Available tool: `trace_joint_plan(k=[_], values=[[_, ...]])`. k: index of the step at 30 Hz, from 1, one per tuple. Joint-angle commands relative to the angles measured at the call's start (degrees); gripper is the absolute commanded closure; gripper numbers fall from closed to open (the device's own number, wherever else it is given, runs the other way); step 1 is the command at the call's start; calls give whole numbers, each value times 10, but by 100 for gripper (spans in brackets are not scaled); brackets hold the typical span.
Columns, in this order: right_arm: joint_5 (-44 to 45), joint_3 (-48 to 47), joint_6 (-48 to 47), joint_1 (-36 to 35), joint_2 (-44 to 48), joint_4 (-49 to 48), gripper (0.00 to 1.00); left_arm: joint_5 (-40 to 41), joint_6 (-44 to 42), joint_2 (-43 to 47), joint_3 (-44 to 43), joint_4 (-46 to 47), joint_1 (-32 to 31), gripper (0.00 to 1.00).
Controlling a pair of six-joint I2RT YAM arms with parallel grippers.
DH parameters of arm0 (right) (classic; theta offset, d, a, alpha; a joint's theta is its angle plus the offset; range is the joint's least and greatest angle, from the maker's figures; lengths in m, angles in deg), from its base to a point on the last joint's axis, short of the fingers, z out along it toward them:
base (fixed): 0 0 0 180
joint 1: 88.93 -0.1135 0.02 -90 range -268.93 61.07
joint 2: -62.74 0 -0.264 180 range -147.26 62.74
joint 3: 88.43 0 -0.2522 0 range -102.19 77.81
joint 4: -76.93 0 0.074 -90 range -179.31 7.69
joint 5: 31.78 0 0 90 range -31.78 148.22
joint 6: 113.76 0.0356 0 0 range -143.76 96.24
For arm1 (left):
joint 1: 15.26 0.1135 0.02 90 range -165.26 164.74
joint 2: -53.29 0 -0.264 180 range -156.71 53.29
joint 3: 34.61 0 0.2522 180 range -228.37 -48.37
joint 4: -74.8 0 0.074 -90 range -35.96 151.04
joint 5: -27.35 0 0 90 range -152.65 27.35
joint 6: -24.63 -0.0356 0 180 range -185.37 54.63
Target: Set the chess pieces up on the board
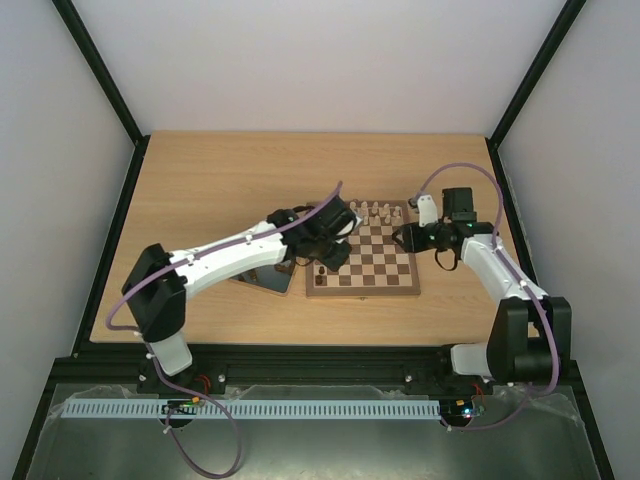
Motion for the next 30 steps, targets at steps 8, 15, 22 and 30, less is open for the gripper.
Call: trace_joint_plan(k=[8,15,22,30], values=[[19,6,42,69,33,-18,52,54,-46,-107,-85,-35,-58,92],[14,6,37,70,27,-17,52,64,-57,-146,-107,-48,-80,92],[11,5,35,69,21,-14,52,54,-54,-168,-117,-43,-86,92],[5,5,31,70,17,-12,52,41,-46,-195,-130,-35,-89,92]])
